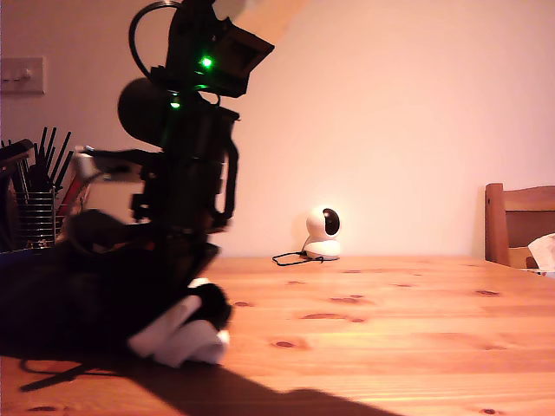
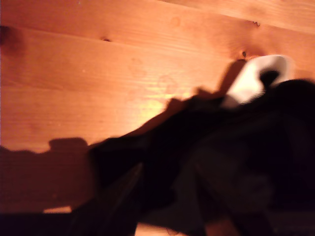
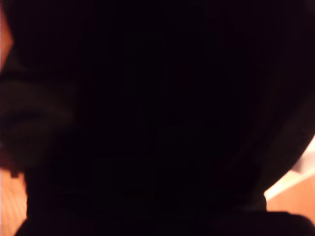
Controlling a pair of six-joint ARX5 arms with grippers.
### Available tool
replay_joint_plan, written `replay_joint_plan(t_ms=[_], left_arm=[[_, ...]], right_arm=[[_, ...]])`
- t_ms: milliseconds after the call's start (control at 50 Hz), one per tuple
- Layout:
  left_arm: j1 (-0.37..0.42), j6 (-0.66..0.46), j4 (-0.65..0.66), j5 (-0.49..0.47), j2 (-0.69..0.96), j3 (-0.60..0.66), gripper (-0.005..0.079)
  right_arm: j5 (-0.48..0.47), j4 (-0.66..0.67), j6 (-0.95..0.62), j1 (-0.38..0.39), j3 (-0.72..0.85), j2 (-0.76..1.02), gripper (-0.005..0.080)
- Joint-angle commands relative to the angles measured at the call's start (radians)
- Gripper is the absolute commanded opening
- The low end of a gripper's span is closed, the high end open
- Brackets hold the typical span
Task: Fold the shorts in front of you. After folding it, place it to the right side.
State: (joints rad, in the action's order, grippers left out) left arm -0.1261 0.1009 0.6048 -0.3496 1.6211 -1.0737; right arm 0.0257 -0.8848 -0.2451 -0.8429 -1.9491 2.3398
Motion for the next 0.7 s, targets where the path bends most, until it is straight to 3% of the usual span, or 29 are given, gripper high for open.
replay_joint_plan(t_ms=[0, 280, 680], left_arm=[[0.001, -0.005, 0.005, -0.001, 0.013, -0.008, 0.0292], [0.002, -0.005, 0.001, -0.013, 0.013, -0.008, 0.0292], [0.002, -0.005, -0.021, -0.016, 0.013, -0.008, 0.0292]], right_arm=[[-0.023, -0.05, 0.093, 0.014, 0.037, 0.065, -0.0011], [-0.19, -0.145, 0.352, 0.05, 0.037, 0.065, -0.0011], [-0.313, -0.103, 0.457, 0.062, 0.037, 0.063, -0.0011]])
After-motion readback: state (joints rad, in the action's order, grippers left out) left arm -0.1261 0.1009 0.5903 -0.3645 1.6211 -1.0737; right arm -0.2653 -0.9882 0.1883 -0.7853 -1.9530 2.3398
